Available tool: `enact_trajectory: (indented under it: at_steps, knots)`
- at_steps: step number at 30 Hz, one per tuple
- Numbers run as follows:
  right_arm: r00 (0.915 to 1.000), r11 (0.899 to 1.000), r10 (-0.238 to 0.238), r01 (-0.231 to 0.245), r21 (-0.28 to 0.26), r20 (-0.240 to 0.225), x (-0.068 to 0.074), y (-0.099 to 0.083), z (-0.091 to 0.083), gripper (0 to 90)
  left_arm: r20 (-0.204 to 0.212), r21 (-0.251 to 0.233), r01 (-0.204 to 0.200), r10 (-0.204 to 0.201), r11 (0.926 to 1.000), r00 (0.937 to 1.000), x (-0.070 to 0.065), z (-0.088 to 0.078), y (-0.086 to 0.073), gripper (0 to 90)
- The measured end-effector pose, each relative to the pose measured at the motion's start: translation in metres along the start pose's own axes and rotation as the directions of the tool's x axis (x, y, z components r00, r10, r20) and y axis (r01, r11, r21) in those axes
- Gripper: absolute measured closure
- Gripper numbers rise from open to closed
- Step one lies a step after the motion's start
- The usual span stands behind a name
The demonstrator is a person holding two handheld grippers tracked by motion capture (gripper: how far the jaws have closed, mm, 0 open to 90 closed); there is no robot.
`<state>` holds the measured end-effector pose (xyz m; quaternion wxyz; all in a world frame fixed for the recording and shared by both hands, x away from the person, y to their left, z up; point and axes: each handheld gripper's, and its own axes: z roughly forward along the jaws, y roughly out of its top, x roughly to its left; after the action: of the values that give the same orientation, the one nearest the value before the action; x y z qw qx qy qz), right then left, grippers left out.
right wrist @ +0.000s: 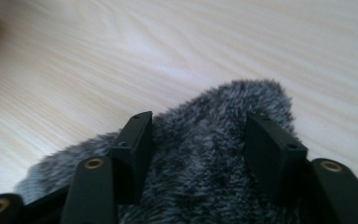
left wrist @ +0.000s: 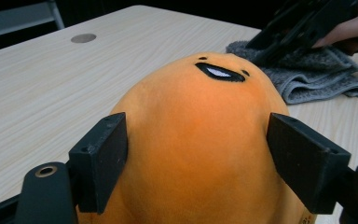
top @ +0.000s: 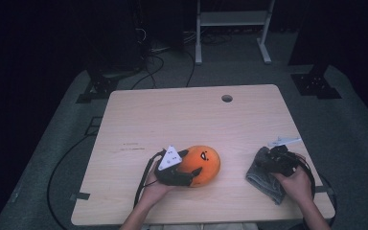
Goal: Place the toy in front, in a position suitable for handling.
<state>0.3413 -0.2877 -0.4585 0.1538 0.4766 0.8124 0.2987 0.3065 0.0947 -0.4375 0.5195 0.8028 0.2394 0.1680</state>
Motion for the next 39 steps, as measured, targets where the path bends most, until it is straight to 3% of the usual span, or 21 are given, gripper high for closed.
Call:
enact_trajectory:
  at_steps: [3, 5, 7, 13, 15, 16, 17, 18, 19, 20, 21, 22, 25, 26, 28, 29, 30, 33, 34, 36, 39]
  knots:
    - [0.9999, 1.000, -0.007, 0.007, 0.028, 0.007, 0.002, -0.001, 0.006, 47.6, 0.019, -0.030, 0.015, -0.015, 0.9994, 0.9997, 0.002, -0.001, -0.007, 22.0]
    - [1.0000, 0.999, 0.004, -0.004, 0.038, 0.002, 0.004, -0.001, 0.004, 55.9, 0.019, -0.032, 0.022, -0.021, 0.9993, 0.9996, 0.003, -0.002, -0.007, 21.3]
    - [1.0000, 0.999, 0.007, -0.007, 0.032, -0.005, 0.006, -0.003, 0.004, 64.4, -0.023, -0.025, 0.018, -0.018, 0.9995, 0.9996, 0.003, -0.010, -0.001, 16.4]
    - [0.9978, 0.998, 0.047, -0.045, 0.035, -0.048, 0.002, -0.002, 0.003, 75.9, -0.051, -0.057, 0.029, -0.032, 0.9980, 0.9982, 0.010, -0.027, 0.001, 13.2]
    - [0.9979, 1.000, -0.006, 0.007, 0.019, -0.065, 0.007, 0.000, -0.003, 76.5, -0.065, -0.029, 0.048, -0.050, 0.9984, 0.9966, 0.015, -0.028, -0.003, 13.2]
    - [0.9955, 0.999, -0.032, 0.030, -0.020, -0.090, 0.012, 0.004, -0.010, 76.5, -0.060, -0.007, 0.064, -0.064, 0.9979, 0.9961, 0.017, -0.027, -0.006, 13.4]
    - [0.9891, 0.995, -0.067, 0.056, -0.084, -0.131, 0.021, 0.011, -0.020, 76.5, -0.054, 0.007, 0.068, -0.067, 0.9977, 0.9963, 0.018, -0.025, -0.008, 14.8]
    - [0.9750, 0.981, -0.129, 0.098, -0.168, -0.181, 0.041, 0.022, -0.033, 76.5, -0.047, 0.024, 0.071, -0.070, 0.9972, 0.9965, 0.017, -0.023, -0.010, 15.9]
    - [0.9750, 0.981, -0.129, 0.098, -0.168, -0.181, 0.041, 0.022, -0.033, 76.5, -0.034, 0.034, 0.078, -0.077, 0.9963, 0.9964, 0.017, -0.020, -0.012, 15.9]
    - [0.9591, 0.969, -0.168, 0.119, -0.216, -0.228, 0.053, 0.028, -0.038, 76.5, -0.012, 0.036, 0.081, -0.081, 0.9961, 0.9967, 0.017, -0.018, -0.014, 16.9]
    - [0.9306, 0.940, -0.271, 0.200, -0.276, -0.247, 0.087, 0.039, -0.042, 76.6, -0.010, 0.026, 0.082, -0.082, 0.9963, 0.9966, 0.016, -0.016, -0.015, 18.9]
    - [0.9306, 0.940, -0.271, 0.200, -0.276, -0.247, 0.087, 0.039, -0.042, 76.6, -0.014, 0.029, 0.078, -0.078, 0.9965, 0.9969, 0.015, -0.015, -0.015, 18.9]
    - [0.8936, 0.915, -0.352, 0.266, -0.305, -0.278, 0.118, 0.045, -0.036, 76.6, -0.026, 0.044, 0.067, -0.066, 0.9968, 0.9975, 0.014, -0.014, -0.017, 21.5]
    - [0.8907, 0.911, -0.361, 0.274, -0.307, -0.276, 0.124, 0.045, -0.031, 76.3, -0.034, 0.054, 0.070, -0.068, 0.9961, 0.9971, 0.015, -0.013, -0.019, 22.3]
    - [0.8955, 0.914, -0.357, 0.277, -0.297, -0.265, 0.126, 0.043, -0.021, 76.3, -0.021, 0.052, 0.095, -0.094, 0.9941, 0.9954, 0.018, -0.012, -0.022, 22.5]
    - [0.9048, 0.933, -0.316, 0.242, -0.268, -0.285, 0.115, 0.040, -0.016, 76.6, -0.010, 0.050, 0.109, -0.109, 0.9927, 0.9940, 0.020, -0.012, -0.023, 22.5]
    - [0.9048, 0.933, -0.316, 0.242, -0.268, -0.285, 0.115, 0.040, -0.016, 76.6, -0.009, 0.052, 0.113, -0.113, 0.9922, 0.9936, 0.020, -0.012, -0.023, 22.5]
    - [0.9288, 0.952, -0.272, 0.223, -0.209, -0.251, 0.103, 0.031, -0.015, 77.0, -0.016, 0.054, 0.114, -0.114, 0.9920, 0.9934, 0.019, -0.011, -0.023, 22.3]
    - [0.9288, 0.952, -0.272, 0.223, -0.209, -0.251, 0.103, 0.031, -0.015, 77.0, -0.023, 0.055, 0.114, -0.112, 0.9920, 0.9934, 0.018, -0.011, -0.023, 22.3]
    - [0.9168, 0.942, -0.288, 0.218, -0.256, -0.277, 0.109, 0.031, -0.023, 77.0, -0.041, 0.058, 0.093, -0.090, 0.9940, 0.9951, 0.016, -0.010, -0.023, 22.2]
    - [0.8877, 0.910, -0.362, 0.270, -0.314, -0.285, 0.128, 0.035, -0.031, 76.7, -0.057, 0.064, 0.066, -0.062, 0.9958, 0.9965, 0.012, -0.008, -0.021, 22.2]
